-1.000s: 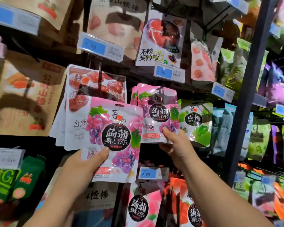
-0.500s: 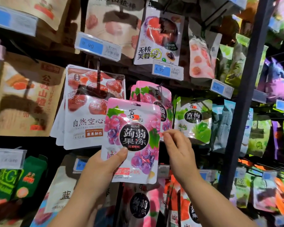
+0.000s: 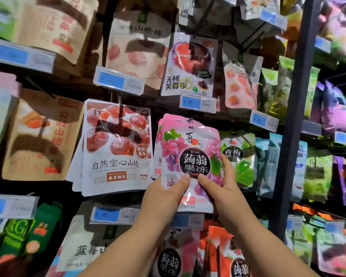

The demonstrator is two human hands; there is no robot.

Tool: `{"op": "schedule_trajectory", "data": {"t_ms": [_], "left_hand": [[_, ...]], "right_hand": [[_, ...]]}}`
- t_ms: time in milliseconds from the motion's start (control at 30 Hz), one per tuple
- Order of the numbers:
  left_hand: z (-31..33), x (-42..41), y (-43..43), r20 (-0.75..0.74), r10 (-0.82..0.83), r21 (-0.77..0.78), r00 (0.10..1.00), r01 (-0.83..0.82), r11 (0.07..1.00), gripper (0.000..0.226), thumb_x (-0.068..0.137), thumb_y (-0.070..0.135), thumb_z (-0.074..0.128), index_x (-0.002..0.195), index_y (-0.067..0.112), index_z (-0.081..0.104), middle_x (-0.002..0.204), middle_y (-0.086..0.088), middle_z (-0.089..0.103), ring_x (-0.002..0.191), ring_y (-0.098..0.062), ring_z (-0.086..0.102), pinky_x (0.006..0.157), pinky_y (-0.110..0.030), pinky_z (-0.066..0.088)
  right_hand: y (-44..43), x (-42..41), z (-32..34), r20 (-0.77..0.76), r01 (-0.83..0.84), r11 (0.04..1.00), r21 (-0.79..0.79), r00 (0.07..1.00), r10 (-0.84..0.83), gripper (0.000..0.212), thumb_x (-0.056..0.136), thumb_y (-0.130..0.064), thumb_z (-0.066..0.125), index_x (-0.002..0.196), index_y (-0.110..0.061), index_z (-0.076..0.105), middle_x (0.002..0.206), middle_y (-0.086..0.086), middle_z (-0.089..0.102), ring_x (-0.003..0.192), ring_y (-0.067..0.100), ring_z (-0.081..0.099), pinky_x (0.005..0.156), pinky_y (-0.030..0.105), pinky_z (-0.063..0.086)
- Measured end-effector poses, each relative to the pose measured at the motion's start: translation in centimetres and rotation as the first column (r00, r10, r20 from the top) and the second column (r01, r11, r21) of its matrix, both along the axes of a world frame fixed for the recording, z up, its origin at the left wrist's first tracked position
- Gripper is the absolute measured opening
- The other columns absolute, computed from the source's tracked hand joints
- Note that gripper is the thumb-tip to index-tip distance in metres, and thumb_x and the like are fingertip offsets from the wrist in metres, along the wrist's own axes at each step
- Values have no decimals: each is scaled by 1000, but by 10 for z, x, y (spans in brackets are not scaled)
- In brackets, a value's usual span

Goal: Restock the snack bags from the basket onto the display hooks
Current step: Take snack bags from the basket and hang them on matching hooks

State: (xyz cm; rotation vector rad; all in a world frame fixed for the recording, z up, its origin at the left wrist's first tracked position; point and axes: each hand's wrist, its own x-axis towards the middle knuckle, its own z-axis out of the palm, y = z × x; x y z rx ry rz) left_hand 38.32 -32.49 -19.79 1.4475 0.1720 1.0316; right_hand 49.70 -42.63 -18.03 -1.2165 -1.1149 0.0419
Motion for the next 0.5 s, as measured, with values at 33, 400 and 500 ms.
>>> {"op": "schedule_trajectory", "data": {"t_ms": [33,400,500], "left_hand": [[6,4,-2,-2,28,27,1000,-28,999,38,73,54,68,99,28,75,94,7,77,92,-17,72,93,-47,55],[47,30,9,-110,243,212,964,-216,953,38,90,56,56,109,25,68,103,7,71,99,-15,65,83,-32,48],[47,32,14,-147,249,227,957,-212,951,61,77,74,53,115,28,66,109,7,70,103,-17,64,95,-39,50]], "right_hand": [[1,3,5,-14,-8,999,38,1000,9,87,81,-31,79,147,-51,25,144,-17,44,131,12,52,103,31,50],[22,34,44,-53,-64,990,126,996,71,56,93,-3,63,129,-44,51,145,-1,51,122,18,60,102,39,51],[25,36,49,-64,-53,994,96,996,59,58,93,-2,62,139,-36,48,140,0,56,118,15,62,96,29,54]]}}
